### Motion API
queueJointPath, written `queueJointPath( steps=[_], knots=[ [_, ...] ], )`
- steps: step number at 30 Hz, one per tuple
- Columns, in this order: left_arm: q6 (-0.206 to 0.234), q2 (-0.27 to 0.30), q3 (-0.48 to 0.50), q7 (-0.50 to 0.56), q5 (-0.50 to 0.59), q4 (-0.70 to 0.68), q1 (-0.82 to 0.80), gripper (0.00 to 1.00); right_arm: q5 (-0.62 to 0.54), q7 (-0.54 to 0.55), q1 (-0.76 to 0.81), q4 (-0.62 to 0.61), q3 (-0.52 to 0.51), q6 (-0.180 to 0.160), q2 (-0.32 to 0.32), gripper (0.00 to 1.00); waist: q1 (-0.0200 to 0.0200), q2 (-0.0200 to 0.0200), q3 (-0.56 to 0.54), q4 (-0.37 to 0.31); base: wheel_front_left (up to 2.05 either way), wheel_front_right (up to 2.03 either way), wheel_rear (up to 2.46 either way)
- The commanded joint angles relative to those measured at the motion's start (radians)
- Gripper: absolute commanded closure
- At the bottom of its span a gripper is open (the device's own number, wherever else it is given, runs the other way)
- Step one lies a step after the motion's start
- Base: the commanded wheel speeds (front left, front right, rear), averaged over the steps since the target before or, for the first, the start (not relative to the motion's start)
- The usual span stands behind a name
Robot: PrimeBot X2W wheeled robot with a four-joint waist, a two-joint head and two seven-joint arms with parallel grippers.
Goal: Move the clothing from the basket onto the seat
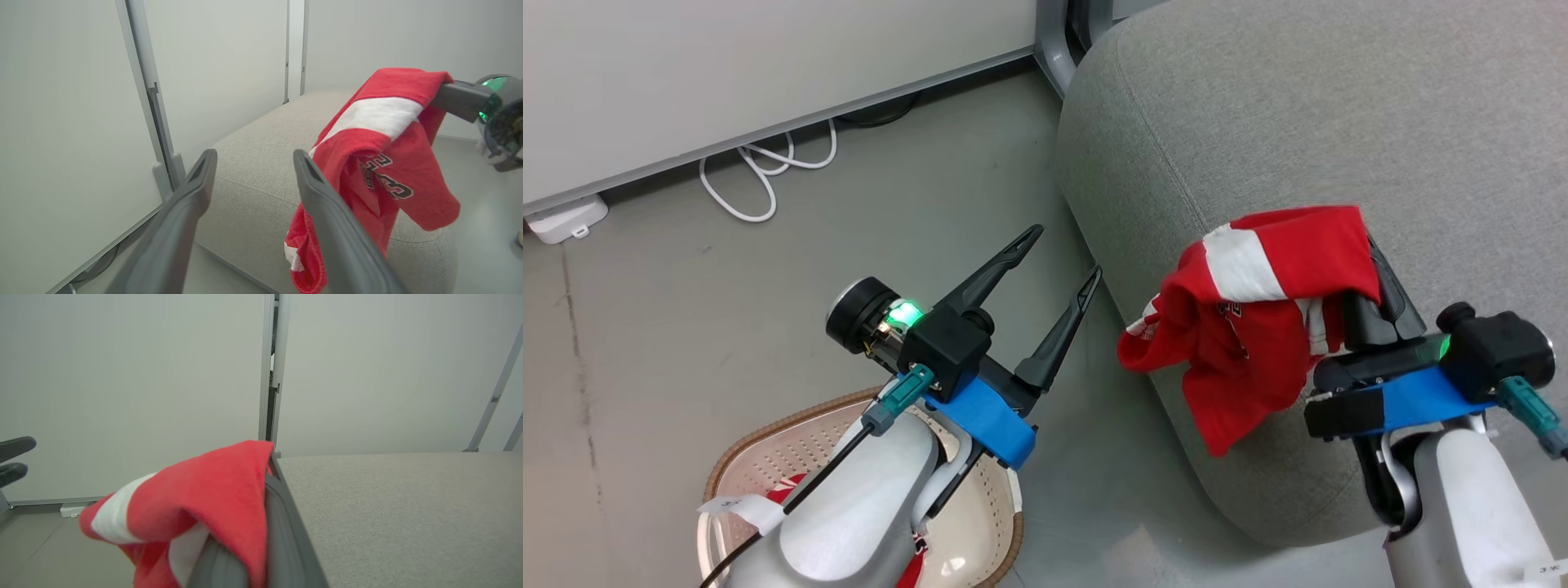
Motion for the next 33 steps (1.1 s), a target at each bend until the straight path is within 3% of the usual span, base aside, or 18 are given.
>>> queueJointPath(
  steps=[1, 11, 19, 28, 33],
  knots=[
    [-0.001, 0.009, 0.006, -0.003, 0.001, -0.003, -0.022, 0.0, -0.003, -0.001, -0.027, -0.017, -0.004, 0.0, -0.004, 1.0, 0.0, 0.0, 0.013, 0.004, 0.0, 0.0, 0.0],
    [-0.001, 0.033, 0.027, -0.003, 0.036, -0.037, -0.086, 0.0, 0.012, -0.001, -0.259, -0.085, -0.068, 0.0, -0.074, 1.0, 0.0, 0.0, 0.159, 0.029, 0.0, 0.0, 0.0],
    [-0.001, 0.071, 0.043, -0.003, 0.075, -0.066, -0.173, 0.0, 0.019, -0.001, -0.54, -0.108, -0.198, 0.0, -0.189, 1.0, 0.0, 0.0, 0.355, 0.041, 0.0, 0.0, 0.0],
    [0.003, 0.091, 0.039, 0.002, 0.102, -0.084, -0.245, 0.0, 0.041, -0.001, -0.77, 0.024, -0.33, 0.001, -0.361, 1.0, 0.0, 0.0, 0.508, 0.045, 0.0, 0.0, 0.0],
    [0.003, 0.096, 0.031, 0.003, 0.111, -0.091, -0.26, 0.0, 0.05, -0.001, -0.771, 0.127, -0.351, 0.0, -0.378, 1.0, 0.0, 0.0, 0.547, 0.043, 0.0, 0.0, 0.0]
  ],
)
